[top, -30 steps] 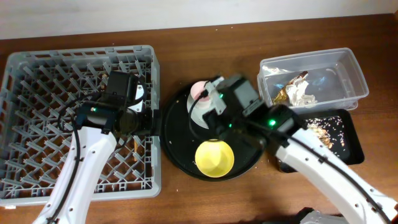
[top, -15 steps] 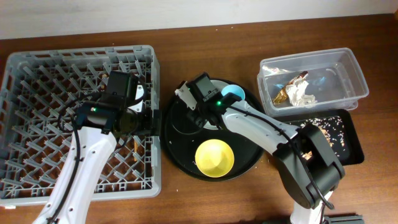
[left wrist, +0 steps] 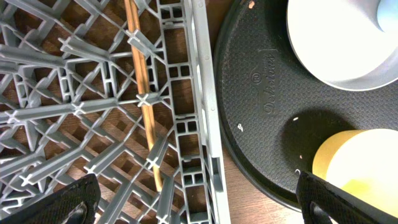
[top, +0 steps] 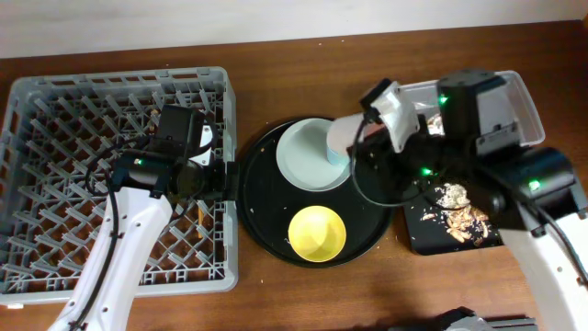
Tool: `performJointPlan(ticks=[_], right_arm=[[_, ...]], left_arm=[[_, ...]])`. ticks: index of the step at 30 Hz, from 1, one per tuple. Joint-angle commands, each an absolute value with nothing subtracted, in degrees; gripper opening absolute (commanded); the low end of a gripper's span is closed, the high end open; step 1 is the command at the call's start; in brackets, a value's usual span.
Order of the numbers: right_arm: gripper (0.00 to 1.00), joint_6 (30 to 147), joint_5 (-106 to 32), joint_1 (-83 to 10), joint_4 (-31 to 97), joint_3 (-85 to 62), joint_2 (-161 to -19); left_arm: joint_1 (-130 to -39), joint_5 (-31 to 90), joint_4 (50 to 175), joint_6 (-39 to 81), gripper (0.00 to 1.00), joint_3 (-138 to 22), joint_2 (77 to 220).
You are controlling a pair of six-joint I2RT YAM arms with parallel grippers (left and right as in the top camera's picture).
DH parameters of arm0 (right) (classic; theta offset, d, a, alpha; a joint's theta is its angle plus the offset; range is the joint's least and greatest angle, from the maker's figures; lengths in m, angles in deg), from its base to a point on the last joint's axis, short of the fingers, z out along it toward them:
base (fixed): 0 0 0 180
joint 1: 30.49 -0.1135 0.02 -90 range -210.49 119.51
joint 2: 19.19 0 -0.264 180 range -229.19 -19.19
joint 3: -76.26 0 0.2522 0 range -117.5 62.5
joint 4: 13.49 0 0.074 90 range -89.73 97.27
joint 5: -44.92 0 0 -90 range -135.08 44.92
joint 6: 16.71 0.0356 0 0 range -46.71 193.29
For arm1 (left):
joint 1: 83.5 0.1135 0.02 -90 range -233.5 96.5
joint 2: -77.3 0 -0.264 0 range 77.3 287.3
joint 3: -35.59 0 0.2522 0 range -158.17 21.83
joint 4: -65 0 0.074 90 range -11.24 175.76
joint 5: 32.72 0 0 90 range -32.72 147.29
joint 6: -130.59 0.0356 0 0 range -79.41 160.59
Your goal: Sort waste into correct bins and load items into the dishwasher rack
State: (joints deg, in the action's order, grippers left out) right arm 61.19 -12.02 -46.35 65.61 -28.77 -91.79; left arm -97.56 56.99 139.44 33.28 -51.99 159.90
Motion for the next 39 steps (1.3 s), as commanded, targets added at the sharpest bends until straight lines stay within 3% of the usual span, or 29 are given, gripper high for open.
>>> performJointPlan(ticks=[1,3,4,6,7,9,16,22,29,35,38,39], right_arm=[[0.04,52.99,7.76,-39.22,70.68,-28.42,-93.80],[0.04,45.87,10.47,-37.04,76.83,-28.42,-96.40],[0.04,43.16,11.30,-37.06,78.60,-28.42,-97.32],[0.04,40.47,15.26,-37.04,79.56,-28.42,-98.81],[0.04,39.44,17.58,-37.06,79.16,-28.42,-99.55],[0.04,34.22,24.46,-37.06,79.10,-28.42,-100.10],[0.04,34.11,37.14,-37.17,70.51,-28.42,-100.25],[0.04,34.13,37.25,-37.28,71.21,-28.42,-100.25],[0.04,34.09,37.23,-37.67,73.74,-25.49,-100.25],[0.04,34.20,37.25,-41.89,71.95,-25.42,-100.25],[0.04,34.33,37.25,-41.89,71.36,-25.42,-100.25],[0.05,34.33,37.25,-41.89,71.36,-25.42,-100.25]], left_arm=[[-97.58,56.38,136.67,33.13,0.99,-52.54,159.58],[-97.58,51.02,134.33,33.17,0.99,-52.73,159.31],[-97.56,39.90,131.79,37.04,0.99,-52.73,159.27],[-97.56,1.60,124.34,49.87,1.00,-52.76,159.27],[-97.47,-15.40,118.46,50.16,0.99,-52.76,159.27],[-96.82,-31.86,110.20,50.13,0.99,-52.76,159.27],[-97.45,-32.89,108.36,48.84,0.95,-52.73,159.23],[-100.71,-32.89,107.33,48.87,0.89,-52.76,159.23],[-100.64,-32.75,102.02,48.84,0.76,-52.76,159.23],[-100.75,-31.44,101.26,48.84,0.75,-52.76,159.23],[-100.75,-31.44,101.26,48.84,0.64,-52.76,159.23],[-100.60,-31.42,101.26,48.87,0.52,-52.76,159.23]])
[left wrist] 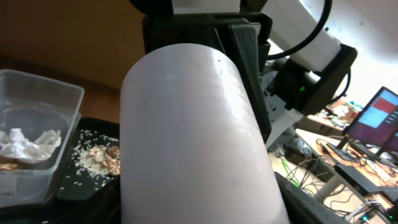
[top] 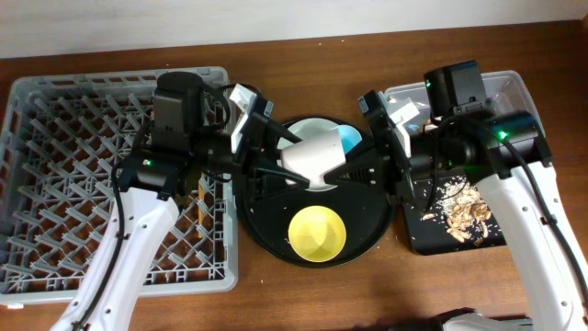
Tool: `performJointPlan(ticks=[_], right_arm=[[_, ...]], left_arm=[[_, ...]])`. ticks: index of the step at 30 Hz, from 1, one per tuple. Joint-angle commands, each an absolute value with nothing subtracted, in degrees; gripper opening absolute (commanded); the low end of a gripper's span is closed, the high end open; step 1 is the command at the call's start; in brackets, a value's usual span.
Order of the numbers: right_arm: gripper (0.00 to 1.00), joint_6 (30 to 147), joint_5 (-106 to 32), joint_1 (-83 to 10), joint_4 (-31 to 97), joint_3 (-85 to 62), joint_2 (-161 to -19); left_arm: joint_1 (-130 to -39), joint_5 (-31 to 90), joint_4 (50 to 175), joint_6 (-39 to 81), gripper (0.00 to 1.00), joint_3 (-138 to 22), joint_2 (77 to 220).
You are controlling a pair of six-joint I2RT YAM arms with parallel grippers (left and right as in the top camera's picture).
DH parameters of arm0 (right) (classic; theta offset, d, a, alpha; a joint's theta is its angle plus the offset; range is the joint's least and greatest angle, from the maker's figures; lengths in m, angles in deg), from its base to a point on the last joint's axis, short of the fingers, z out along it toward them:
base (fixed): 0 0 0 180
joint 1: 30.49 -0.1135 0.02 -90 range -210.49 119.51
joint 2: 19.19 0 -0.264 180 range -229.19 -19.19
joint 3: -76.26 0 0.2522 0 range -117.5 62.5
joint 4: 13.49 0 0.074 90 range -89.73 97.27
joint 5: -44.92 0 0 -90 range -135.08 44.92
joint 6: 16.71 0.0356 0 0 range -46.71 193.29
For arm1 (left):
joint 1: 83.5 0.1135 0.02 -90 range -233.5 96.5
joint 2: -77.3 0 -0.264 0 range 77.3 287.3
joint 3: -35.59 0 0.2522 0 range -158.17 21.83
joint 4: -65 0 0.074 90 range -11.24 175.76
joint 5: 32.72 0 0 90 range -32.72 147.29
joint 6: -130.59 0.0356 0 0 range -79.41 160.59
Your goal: Sort waste into correct bins and load items into the dishwasher rack
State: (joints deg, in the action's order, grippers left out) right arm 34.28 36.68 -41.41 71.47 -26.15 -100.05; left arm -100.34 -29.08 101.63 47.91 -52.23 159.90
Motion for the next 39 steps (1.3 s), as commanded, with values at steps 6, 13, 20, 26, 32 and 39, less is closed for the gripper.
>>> performJointPlan(ticks=[6,13,20,26,32,39], right_arm=[[0.34,34.74,39.48,-41.58,70.38,-25.62,-100.25],[0.49,56.75,22.36,-22.81,67.69,-29.18,-100.25],[0.99,56.88,-4.21,-21.65,71.84,-24.79,-100.25],[0.99,56.88,-4.24,-21.63,71.84,-24.13,-100.25],[0.99,56.88,-4.24,-21.63,71.84,-24.13,-100.25],[0.99,56.88,-4.24,-21.63,71.84,-24.13,-100.25]], left_arm=[[-100.47,-29.19,101.08,48.80,0.37,-52.76,159.23],[-87.11,-7.42,108.12,38.20,0.23,-52.76,159.23],[-80.53,44.31,129.87,31.16,0.15,-55.88,159.93],[-80.56,57.08,151.73,31.25,0.12,-83.90,174.42],[-80.71,56.36,145.93,31.45,0.11,-85.19,187.31],[-81.15,53.19,144.34,31.42,0.11,-84.58,191.47]])
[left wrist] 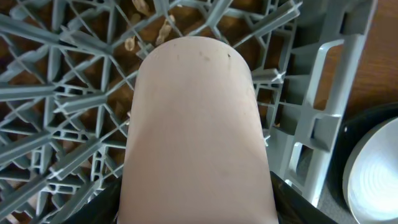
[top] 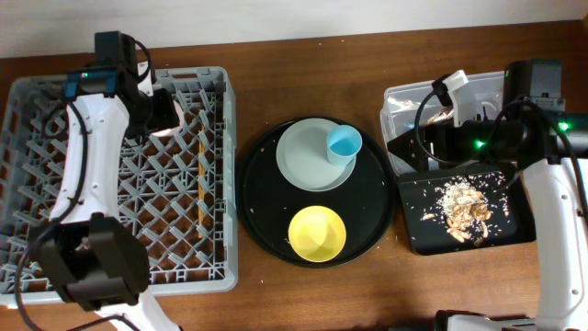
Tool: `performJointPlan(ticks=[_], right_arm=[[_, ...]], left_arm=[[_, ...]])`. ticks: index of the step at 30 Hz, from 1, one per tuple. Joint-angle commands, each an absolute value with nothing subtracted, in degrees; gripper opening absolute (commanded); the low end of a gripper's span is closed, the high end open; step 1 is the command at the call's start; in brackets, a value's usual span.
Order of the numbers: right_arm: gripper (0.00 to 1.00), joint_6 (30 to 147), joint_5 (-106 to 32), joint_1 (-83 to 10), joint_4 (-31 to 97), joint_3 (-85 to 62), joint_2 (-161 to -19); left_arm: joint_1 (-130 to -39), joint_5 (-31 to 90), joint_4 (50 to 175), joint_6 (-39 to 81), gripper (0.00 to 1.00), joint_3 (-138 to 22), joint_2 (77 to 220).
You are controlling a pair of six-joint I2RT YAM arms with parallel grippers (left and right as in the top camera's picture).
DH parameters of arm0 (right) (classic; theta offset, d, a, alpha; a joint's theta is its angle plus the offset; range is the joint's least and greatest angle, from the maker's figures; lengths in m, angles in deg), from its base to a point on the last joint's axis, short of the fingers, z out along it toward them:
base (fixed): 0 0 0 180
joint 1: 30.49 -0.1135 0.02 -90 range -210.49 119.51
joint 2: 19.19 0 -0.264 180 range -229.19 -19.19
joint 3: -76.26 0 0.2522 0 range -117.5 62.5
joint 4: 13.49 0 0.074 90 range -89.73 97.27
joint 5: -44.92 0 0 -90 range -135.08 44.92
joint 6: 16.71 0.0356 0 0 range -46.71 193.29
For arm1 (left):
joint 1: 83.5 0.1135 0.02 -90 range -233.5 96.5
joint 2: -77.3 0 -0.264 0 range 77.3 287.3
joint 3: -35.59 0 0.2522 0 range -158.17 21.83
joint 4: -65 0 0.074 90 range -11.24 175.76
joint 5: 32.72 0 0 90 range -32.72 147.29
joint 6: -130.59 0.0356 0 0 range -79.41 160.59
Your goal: Sort waste into correct bins and load items into the dishwasher rack
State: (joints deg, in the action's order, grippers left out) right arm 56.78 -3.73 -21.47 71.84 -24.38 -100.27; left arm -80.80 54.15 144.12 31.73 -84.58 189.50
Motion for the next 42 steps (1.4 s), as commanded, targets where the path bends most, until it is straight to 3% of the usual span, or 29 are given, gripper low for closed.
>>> performJointPlan(ticks=[1,7,9,10,11,15,17,23,27,28,30,32,35,37,38,42], right_arm=[[0.99,56.88,-4.24,-21.63,71.84,-24.13,-100.25],[0.99,56.88,-4.24,-21.63,71.84,-24.13,-100.25],[0.99,56.88,-4.24,-21.63,71.84,-24.13,-100.25],[0.99,56.88,-4.24,-21.63,71.84,-24.13,-100.25],[0.99,56.88,-4.24,-21.63,71.84,-24.13,-100.25],[0.99,56.88,-4.24,-21.63,71.84,-24.13,-100.25],[0.99,56.88,-4.24,-21.63,71.84,-24.13,-100.25],[0.99,56.88,-4.26,-21.63,71.84,-24.13,-100.25],[0.99,56.91,-4.15,-21.63,71.82,-24.13,-100.25],[0.99,57.72,-3.75,-21.63,71.91,-24.13,-100.25],[0.99,66.39,-2.92,-21.63,72.08,-24.13,-100.25],[0.99,67.14,0.97,-23.38,71.16,-24.07,-100.47],[0.64,67.20,-8.30,-32.77,69.94,-24.07,-100.84],[0.48,68.32,-23.14,-41.54,67.47,-24.07,-101.89],[0.42,68.32,-28.61,-45.17,66.07,-24.07,-103.02],[0.31,71.86,-42.90,-52.82,59.95,-24.07,-110.52]], left_arm=[[-81.26,53.21,144.32,31.42,0.11,-84.25,191.64],[-81.36,53.25,146.33,31.45,0.12,-84.16,191.75],[-81.36,53.25,146.48,31.45,0.27,-84.16,191.75],[-81.36,53.25,146.48,31.45,0.46,-84.16,191.75],[-81.36,53.25,146.48,31.45,0.54,-84.16,191.75],[-81.36,53.23,146.50,31.45,0.76,-84.16,191.73],[-81.36,53.23,146.50,31.45,0.82,-84.16,191.73],[-81.36,49.62,147.66,31.45,0.84,-84.62,190.81],[-81.36,35.24,152.56,31.75,0.84,-84.71,187.12],[-81.36,29.32,155.79,36.76,0.84,-84.71,186.02],[-81.36,25.32,161.52,42.62,0.85,-84.71,185.11],[-81.36,25.32,164.58,43.95,0.99,-84.62,185.11],[-82.24,25.32,165.19,43.93,0.99,-84.10,185.11],[-84.16,25.36,165.17,43.93,0.99,-84.08,185.11],[-85.34,25.56,165.10,43.93,0.99,-84.08,185.11],[-88.80,25.63,164.34,43.93,0.99,-84.08,185.11]])
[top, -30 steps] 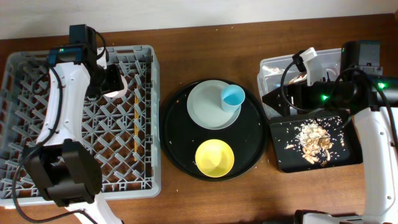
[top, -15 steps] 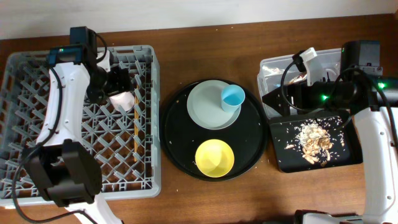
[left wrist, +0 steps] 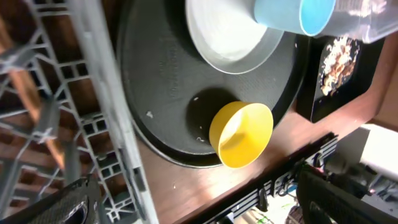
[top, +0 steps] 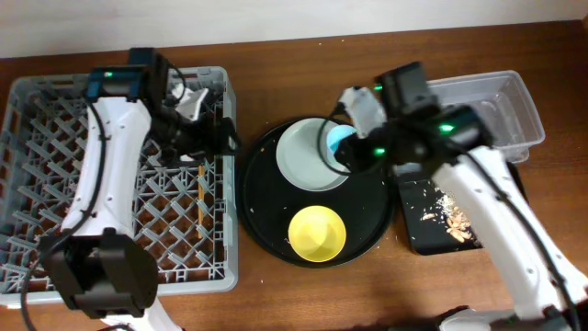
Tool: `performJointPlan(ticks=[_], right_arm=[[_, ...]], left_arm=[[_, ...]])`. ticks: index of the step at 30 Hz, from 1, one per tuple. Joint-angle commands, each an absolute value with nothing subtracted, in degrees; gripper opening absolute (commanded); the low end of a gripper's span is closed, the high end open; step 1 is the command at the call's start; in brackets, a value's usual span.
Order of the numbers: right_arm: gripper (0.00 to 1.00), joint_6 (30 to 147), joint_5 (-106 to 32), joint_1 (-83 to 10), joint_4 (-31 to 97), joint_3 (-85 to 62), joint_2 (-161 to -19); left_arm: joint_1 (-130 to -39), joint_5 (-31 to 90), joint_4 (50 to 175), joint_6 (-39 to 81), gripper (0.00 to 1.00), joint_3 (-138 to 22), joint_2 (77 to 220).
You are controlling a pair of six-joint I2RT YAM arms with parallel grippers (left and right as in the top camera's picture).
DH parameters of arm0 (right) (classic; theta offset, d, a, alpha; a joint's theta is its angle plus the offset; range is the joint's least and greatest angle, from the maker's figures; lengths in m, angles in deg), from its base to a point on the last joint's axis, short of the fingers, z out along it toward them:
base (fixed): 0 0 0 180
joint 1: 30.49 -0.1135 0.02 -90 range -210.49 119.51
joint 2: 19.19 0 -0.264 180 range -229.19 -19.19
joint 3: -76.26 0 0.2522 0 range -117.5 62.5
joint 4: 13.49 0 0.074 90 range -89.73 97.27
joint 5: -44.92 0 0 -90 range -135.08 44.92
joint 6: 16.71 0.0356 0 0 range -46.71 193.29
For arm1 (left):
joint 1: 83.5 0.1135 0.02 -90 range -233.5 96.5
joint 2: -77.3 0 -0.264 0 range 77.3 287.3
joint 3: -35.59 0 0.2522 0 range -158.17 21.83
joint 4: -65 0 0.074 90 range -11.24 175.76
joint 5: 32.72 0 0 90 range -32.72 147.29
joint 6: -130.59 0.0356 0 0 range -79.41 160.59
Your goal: Sort waste into correct bins and load items into the dishwasher rack
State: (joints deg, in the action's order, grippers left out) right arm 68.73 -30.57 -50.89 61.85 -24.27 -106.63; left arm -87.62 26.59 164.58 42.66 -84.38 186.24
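Note:
My left gripper point(top: 216, 142) hangs over the right edge of the grey dishwasher rack point(top: 55, 184), open and empty; in the left wrist view its fingers point(left wrist: 50, 205) stand wide apart. The round black tray point(top: 266, 221) carries a white plate point(top: 299, 161), a blue cup point(top: 338, 138) and a yellow bowl point(top: 317, 233). The left wrist view also shows the bowl point(left wrist: 242, 134) and the blue cup point(left wrist: 292, 12). My right gripper point(top: 349, 152) is down at the blue cup; how its jaws stand is hidden. A pale shape point(top: 188, 103) beside the left wrist may be the white cup.
A wooden chopstick point(top: 200, 188) lies in the rack. A black rectangular tray point(top: 450, 225) with food scraps sits right of the round tray. Behind it stands a clear plastic bin point(top: 496, 106). The table's far edge meets a white wall.
My left gripper held the white cup over the rack's upper right part; now it is open and empty at the rack's right edge. My right gripper has moved from the bins to the blue cup.
The right gripper first held the white cup over the plate while the left was open over the rack. Then both were at the cup above the tray. Then the left held it over the rack with the right back at the bins. Now the left is empty.

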Motion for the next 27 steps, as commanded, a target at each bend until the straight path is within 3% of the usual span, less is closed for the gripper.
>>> performJointPlan(ticks=[1,10,12,13,18,20,23,24,25,27], right_arm=[[0.30,72.32,-44.06,-52.93,58.97,-24.07,-112.49],[0.30,72.23,-39.73,-52.99,49.09,-24.07,-130.56],[0.08,72.10,-39.73,-52.97,48.22,-24.07,-131.33],[0.06,72.10,-39.73,-52.97,48.22,-24.09,-131.20],[0.04,72.10,-39.47,-52.93,50.25,-25.75,-130.24],[0.04,72.08,-35.36,-52.93,58.44,-34.65,-126.72],[0.04,72.03,-27.45,-52.75,69.24,-49.18,-121.41],[0.04,70.15,-21.52,-51.90,74.68,-54.95,-119.37],[0.04,67.84,-15.03,-50.19,79.60,-59.37,-117.34],[0.04,65.78,-6.71,-46.54,84.56,-61.64,-114.04]], left_arm=[[-89.17,26.50,164.34,43.93,0.99,-84.08,185.11],[-89.41,29.25,164.32,43.93,0.99,-84.08,185.11],[-89.41,29.25,164.32,43.93,0.99,-84.08,185.11],[-89.41,29.25,164.32,43.93,0.99,-84.08,185.11],[-89.41,29.08,164.34,43.91,0.99,-84.08,185.11],[-89.41,27.20,164.38,45.19,0.99,-84.08,185.11],[-89.41,3.75,167.70,64.41,0.99,-84.08,185.04],[-89.41,-6.35,172.71,77.87,0.99,-84.08,184.93],[-89.41,-10.81,175.51,85.37,0.99,-83.99,184.76],[-89.87,-14.18,175.48,89.04,0.99,-84.01,183.62]])
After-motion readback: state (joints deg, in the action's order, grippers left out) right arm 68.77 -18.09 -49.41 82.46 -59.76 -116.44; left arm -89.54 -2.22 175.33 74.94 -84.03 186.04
